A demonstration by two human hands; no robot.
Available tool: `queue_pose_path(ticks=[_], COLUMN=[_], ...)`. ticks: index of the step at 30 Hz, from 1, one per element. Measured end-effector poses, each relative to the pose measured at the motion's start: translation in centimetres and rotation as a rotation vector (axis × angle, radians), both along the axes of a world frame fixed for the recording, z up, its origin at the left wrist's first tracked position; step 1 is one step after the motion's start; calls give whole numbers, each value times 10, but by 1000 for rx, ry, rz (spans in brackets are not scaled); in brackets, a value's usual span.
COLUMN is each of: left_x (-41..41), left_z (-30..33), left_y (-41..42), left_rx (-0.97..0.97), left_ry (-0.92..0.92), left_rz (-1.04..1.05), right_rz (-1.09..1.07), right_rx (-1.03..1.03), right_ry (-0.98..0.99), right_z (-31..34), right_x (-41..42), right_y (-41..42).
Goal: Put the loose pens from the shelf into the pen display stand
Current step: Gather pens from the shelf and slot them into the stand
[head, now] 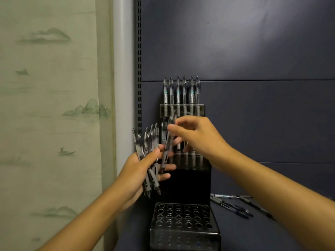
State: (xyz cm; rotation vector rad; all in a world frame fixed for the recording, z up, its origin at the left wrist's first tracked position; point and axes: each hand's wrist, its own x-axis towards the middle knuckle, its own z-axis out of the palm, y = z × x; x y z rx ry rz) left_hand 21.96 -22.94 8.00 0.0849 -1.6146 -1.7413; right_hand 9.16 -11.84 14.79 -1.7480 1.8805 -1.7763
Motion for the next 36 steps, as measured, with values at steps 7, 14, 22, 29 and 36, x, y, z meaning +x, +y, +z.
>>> queue_pose_path(ticks=[7,14,22,29,36], left_x=[10,16,15,16,18], left_z=[-4,-5,-8,-13,-14], left_y=[-11,-16,-18,-17,-15], left_rx=[23,-25,-20,-84,-120], left_ry=[-17,-20,-25,-43,-41], left_rz=[54,88,114,119,117], right_rz=[-53,-166,-238,-234,-301], right_rx=[-72,-105,-35,66,167], right_ry=[-19,-8,46,149,259], right_z=[27,31,15,3,4], right_x=[-13,-30,-36,-31,-34], right_y=[-1,2,-8,-16,-19])
